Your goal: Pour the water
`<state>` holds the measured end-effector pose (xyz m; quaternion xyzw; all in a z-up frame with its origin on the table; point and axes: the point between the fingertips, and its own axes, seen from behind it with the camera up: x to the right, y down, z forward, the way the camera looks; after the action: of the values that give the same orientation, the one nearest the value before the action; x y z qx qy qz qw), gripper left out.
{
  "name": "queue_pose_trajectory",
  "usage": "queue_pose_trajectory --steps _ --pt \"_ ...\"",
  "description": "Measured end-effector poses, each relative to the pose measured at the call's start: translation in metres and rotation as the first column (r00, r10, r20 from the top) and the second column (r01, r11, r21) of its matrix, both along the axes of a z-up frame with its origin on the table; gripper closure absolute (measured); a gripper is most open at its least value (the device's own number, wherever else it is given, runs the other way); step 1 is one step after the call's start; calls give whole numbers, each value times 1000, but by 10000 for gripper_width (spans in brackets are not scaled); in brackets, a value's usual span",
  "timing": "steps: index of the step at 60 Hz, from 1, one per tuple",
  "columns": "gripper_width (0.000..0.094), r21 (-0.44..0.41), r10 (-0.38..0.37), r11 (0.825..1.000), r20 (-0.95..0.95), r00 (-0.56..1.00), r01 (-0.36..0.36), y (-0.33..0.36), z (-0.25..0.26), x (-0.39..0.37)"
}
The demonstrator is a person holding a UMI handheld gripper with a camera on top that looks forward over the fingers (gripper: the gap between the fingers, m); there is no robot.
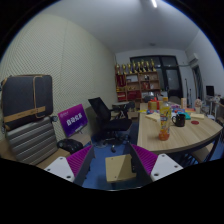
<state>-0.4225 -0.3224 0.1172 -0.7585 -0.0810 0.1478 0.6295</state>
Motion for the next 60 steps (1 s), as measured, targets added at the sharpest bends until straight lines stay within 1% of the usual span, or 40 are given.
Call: queue_pose_trajectory --steps 1,2,3,5,6,11,12,16,23,24,27,28,29,35,42,45,50,57,59,60 --pt "119 -3 -5 1000 -3 1000 5 -2 -1 -12" --pt "119 -5 0 1000 -6 1000 0 0 -1 1" --pt "119 -6 -4 1000 -8 1000 4 -2 -1 -11" --pt "118 -6 -3 1000 -10 1000 3 3 -1 5" --pt "119 -4 -11 1000 -9 1000 11 2 -2 -5" --pt "121 36 -23 999 11 1000 23 15 0 19" --pt "123 45 -28 999 16 999 28 19 -4 16" --pt "123 67 -59 996 39 997 56 37 -5 44" --pt "119 102 -142 985 58 988 136 85 -20 102" --pt "120 104 -152 984 60 987 145 93 -16 114" --pt "120 116 -187 977 58 981 180 118 -19 138" --pt "117 119 -201 974 56 978 193 123 -32 145" --pt "111 117 -209 972 60 976 201 133 -28 152" --pt "105 127 -230 967 65 971 221 179 -39 181" --pt "109 154 -280 953 104 954 262 227 -40 203" --pt "108 156 -278 953 117 953 259 246 -40 205" --pt "105 164 -233 963 119 965 212 270 -37 199" --pt "114 178 -231 961 114 966 209 303 -29 198" --pt "120 176 -224 963 114 968 202 310 -28 196" --pt "213 169 -220 965 115 969 199 314 -30 194"
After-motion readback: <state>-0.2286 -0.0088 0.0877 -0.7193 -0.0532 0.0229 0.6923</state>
